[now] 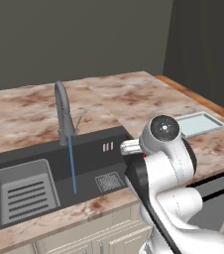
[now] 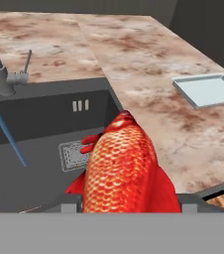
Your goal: Take the fish out of the fridge, briefly rinse it in the sink, and place it on the tray next to the sink.
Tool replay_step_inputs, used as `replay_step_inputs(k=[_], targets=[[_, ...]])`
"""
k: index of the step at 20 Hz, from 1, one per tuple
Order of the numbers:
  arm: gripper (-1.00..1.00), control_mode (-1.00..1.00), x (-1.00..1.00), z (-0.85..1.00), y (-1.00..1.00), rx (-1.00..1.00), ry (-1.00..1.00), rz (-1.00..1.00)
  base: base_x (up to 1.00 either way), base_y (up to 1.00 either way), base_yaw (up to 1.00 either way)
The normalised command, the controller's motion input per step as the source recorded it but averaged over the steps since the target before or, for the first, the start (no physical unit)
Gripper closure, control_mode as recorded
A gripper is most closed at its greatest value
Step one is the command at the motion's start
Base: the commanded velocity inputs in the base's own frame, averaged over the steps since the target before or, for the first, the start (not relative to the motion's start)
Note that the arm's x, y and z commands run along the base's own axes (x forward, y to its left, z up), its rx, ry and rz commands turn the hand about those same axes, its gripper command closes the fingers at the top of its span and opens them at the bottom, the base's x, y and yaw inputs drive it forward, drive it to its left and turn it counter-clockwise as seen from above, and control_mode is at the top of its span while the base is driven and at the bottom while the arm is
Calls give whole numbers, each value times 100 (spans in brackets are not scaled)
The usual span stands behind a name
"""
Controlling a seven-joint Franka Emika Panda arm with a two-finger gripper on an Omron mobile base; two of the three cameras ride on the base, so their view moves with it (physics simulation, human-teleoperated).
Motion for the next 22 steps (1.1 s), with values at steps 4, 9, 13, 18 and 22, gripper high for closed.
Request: replay_step_inputs(k=[4,9,13,18,22], targets=[[100,-100,-51,-3,-43,0,-1,-3,0,0,0],[100,100,0,0,0,0,0,0,-16,-98,-4],[100,100,0,0,0,0,0,0,2,-100,-1],[100,100,0,0,0,0,0,0,28,-100,0],[100,100,0,0,0,0,0,0,36,-88,0]])
